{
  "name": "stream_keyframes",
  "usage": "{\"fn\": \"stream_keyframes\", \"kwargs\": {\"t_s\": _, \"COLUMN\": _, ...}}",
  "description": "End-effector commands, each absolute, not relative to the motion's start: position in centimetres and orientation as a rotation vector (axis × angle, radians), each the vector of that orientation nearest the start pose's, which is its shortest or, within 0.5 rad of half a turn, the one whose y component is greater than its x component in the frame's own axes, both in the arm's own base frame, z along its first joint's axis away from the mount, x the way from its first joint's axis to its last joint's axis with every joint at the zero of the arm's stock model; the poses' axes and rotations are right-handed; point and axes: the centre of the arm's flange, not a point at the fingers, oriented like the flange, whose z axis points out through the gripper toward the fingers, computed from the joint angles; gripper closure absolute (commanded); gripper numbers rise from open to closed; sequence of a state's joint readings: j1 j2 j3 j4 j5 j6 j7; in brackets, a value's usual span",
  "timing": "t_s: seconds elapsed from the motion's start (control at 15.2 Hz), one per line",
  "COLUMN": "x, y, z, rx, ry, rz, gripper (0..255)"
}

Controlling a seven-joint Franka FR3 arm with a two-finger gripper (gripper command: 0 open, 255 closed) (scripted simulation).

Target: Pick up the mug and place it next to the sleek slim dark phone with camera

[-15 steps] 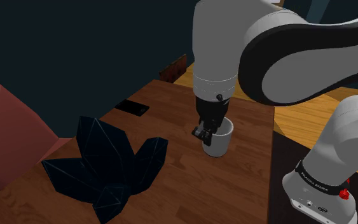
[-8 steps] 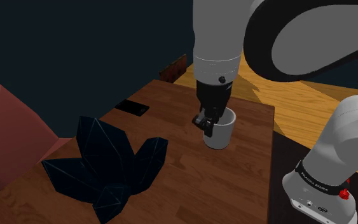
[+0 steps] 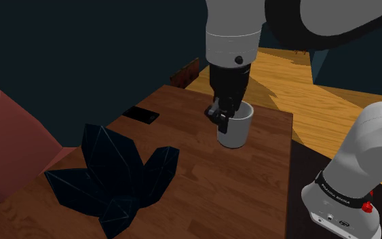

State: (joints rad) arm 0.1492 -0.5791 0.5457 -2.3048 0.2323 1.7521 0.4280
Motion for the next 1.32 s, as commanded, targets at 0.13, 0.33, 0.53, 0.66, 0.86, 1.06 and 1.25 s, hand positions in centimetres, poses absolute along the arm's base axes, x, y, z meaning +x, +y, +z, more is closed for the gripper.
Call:
{"fn": "stream_keyframes", "kwargs": {"t_s": 0.13, "x": 32.1, "y": 27.8, "z": 52.4, "rx": -3.204, "ry": -0.223, "rz": 0.001, "gripper": 255}}
{"fn": "stream_keyframes", "kwargs": {"t_s": 0.33, "x": 35.8, "y": 26.6, "z": 52.4, "rx": -3.204, "ry": -0.223, "rz": 0.001, "gripper": 255}}
{"fn": "stream_keyframes", "kwargs": {"t_s": 0.53, "x": 39.6, "y": 25.3, "z": 52.4, "rx": -3.204, "ry": -0.223, "rz": 0.001, "gripper": 255}}
{"fn": "stream_keyframes", "kwargs": {"t_s": 0.66, "x": 42.1, "y": 24.5, "z": 52.4, "rx": -3.204, "ry": -0.223, "rz": 0.001, "gripper": 255}}
{"fn": "stream_keyframes", "kwargs": {"t_s": 0.86, "x": 45.9, "y": 23.3, "z": 52.5, "rx": -3.204, "ry": -0.223, "rz": 0.001, "gripper": 255}}
{"fn": "stream_keyframes", "kwargs": {"t_s": 1.06, "x": 49.6, "y": 22.1, "z": 52.5, "rx": -3.204, "ry": -0.223, "rz": 0.001, "gripper": 255}}
{"fn": "stream_keyframes", "kwargs": {"t_s": 1.25, "x": 53.4, "y": 20.8, "z": 52.5, "rx": -3.204, "ry": -0.223, "rz": 0.001, "gripper": 255}}
